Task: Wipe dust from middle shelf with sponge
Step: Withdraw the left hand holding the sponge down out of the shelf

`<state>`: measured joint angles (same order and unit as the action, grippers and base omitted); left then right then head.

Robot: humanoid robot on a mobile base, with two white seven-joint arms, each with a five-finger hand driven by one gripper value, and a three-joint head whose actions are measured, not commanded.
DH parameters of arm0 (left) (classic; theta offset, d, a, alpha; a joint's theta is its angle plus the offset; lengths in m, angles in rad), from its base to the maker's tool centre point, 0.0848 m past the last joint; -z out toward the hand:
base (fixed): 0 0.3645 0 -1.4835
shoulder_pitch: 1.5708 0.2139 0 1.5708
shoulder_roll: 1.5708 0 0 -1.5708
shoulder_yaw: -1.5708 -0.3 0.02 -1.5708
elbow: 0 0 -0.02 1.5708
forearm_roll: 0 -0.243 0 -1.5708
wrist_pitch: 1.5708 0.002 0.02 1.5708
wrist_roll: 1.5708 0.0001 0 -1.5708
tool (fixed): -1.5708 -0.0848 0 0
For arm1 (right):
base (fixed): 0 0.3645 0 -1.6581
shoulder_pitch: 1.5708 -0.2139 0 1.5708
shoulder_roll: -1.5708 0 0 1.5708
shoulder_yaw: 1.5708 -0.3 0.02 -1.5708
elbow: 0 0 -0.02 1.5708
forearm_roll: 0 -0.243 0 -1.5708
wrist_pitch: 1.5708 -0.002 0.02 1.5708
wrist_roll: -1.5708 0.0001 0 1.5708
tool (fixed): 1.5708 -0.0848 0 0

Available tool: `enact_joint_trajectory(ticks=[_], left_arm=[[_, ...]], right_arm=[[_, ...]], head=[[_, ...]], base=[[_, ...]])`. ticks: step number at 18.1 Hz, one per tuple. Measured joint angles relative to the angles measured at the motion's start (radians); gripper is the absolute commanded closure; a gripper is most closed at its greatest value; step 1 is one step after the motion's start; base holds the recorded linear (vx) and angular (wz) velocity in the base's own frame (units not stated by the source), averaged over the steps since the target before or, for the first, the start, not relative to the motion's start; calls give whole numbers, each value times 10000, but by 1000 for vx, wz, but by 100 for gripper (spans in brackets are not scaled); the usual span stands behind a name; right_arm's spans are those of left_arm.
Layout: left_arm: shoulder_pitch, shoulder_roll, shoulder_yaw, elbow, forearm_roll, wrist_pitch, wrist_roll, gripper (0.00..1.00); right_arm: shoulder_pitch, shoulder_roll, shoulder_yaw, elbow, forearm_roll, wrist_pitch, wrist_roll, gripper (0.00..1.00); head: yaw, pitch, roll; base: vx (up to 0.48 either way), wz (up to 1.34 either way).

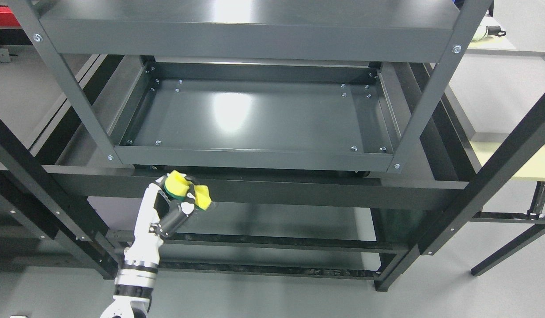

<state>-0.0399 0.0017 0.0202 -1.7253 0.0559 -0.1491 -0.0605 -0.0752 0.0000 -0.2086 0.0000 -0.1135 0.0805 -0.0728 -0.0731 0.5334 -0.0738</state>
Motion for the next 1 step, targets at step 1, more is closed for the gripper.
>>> enact_joint_trajectory(ticks=[1], left_arm=[[-124, -2, 93, -51, 2, 153, -2, 99]], right_arm=[[1, 0, 0, 0, 0, 0, 0, 0]], head=[[0, 0, 0]], base=[[0, 0]])
